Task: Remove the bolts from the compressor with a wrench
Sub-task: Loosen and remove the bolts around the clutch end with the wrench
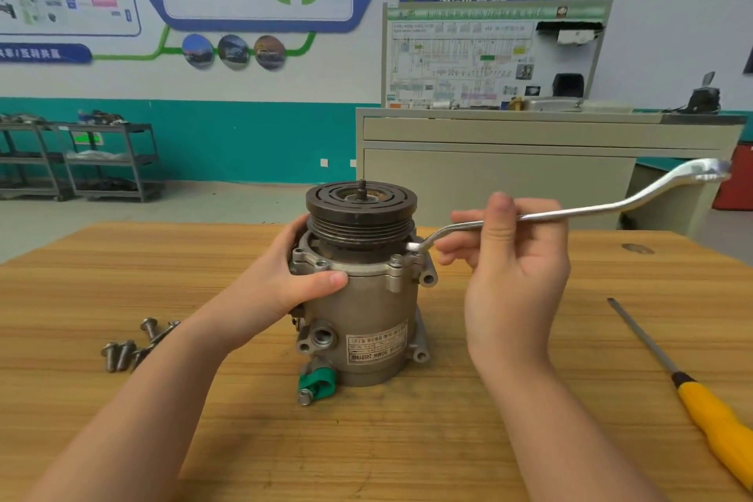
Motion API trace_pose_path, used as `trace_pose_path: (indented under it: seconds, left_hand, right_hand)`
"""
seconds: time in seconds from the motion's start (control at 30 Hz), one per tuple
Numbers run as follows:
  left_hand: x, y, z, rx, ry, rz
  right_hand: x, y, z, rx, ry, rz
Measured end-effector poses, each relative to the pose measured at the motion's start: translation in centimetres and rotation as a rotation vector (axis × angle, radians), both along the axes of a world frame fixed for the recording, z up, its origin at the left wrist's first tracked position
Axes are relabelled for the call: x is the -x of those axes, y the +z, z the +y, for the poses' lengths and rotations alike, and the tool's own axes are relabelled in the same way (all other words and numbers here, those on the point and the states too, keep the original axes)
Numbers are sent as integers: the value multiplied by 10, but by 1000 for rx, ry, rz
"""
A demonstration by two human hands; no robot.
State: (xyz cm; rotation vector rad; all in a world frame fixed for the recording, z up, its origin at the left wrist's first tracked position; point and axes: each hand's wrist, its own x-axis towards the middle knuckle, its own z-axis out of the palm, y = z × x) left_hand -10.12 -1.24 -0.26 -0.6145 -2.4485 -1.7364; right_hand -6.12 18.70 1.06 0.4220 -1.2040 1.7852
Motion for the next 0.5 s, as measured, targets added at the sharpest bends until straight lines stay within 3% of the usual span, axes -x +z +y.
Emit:
trace_pose_path:
  seconds: [0.23, 0.5]
  left_hand:
    - [1, 0, 1, 2, 1, 2]
    - [3, -2, 0, -25, -24, 23]
  right_hand:
    - [-5, -9, -10, -155, -45, 85]
    - [-7, -24, -24, -663, -489, 393]
